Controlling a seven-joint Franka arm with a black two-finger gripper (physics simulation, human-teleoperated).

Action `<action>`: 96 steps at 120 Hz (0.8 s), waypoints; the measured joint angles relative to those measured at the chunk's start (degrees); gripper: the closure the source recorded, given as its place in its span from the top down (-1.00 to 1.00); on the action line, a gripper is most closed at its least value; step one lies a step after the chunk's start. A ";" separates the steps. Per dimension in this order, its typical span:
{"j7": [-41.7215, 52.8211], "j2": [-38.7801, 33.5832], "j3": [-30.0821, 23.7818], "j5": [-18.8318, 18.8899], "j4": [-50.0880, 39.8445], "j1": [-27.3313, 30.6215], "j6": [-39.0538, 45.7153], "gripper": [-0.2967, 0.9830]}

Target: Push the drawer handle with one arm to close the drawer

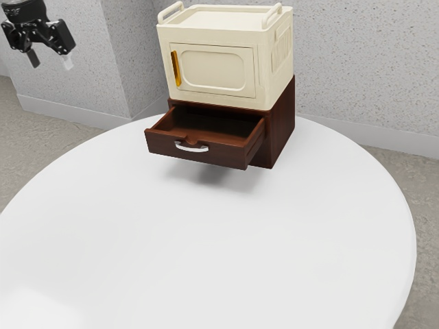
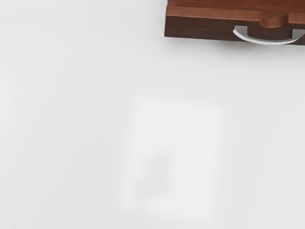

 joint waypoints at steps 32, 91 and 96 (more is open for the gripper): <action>0.01 -2.92 -0.09 -0.26 4.57 2.32 -0.55 0.51; -3.01 -31.73 -14.25 0.49 -35.86 4.32 2.87 0.51; -3.47 -36.10 -16.46 0.56 -43.88 6.52 4.70 0.51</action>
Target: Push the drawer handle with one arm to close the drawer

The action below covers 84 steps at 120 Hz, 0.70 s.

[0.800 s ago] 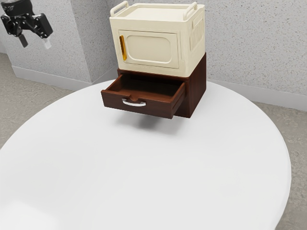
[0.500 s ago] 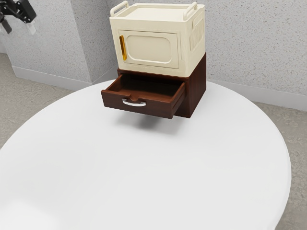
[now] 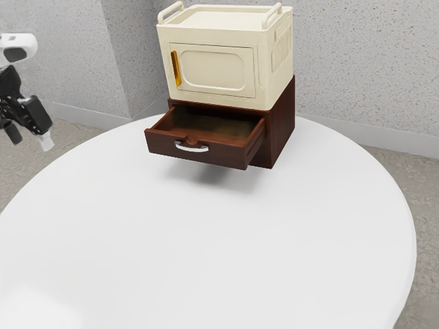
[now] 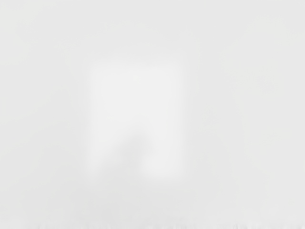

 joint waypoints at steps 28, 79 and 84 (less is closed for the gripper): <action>-2.79 -2.76 -4.29 -0.11 -21.00 4.15 7.44 0.51; -4.34 33.86 -4.12 -4.07 1.68 1.07 27.86 -0.20; -4.59 35.97 -4.19 -4.51 3.64 1.10 28.56 -0.31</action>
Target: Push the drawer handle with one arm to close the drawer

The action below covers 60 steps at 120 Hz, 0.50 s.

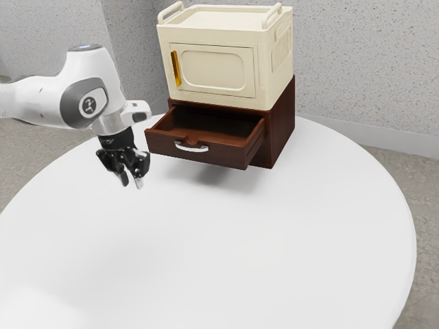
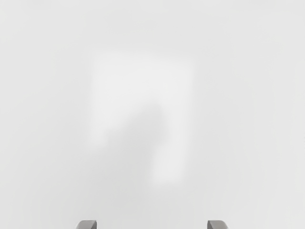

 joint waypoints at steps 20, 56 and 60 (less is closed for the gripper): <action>-0.84 6.19 -0.04 -1.46 5.77 -0.64 1.71 -0.55; -1.75 13.17 -0.23 -1.97 13.86 -2.03 2.71 -0.67; -1.82 14.63 -0.25 -1.94 15.38 -2.14 2.72 -0.67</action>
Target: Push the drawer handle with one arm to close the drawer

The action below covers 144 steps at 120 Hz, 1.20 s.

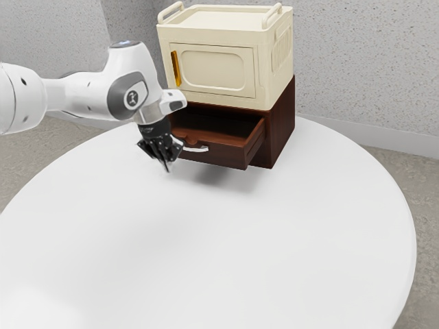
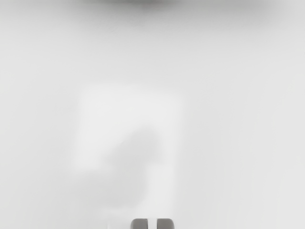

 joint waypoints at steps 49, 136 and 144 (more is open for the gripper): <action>-0.69 5.34 -0.16 3.37 6.22 -0.77 -0.60 -0.69; -1.49 17.28 -0.21 5.55 20.41 1.58 -1.89 -0.69; -1.37 18.20 -0.38 5.50 21.68 1.63 -1.94 -0.69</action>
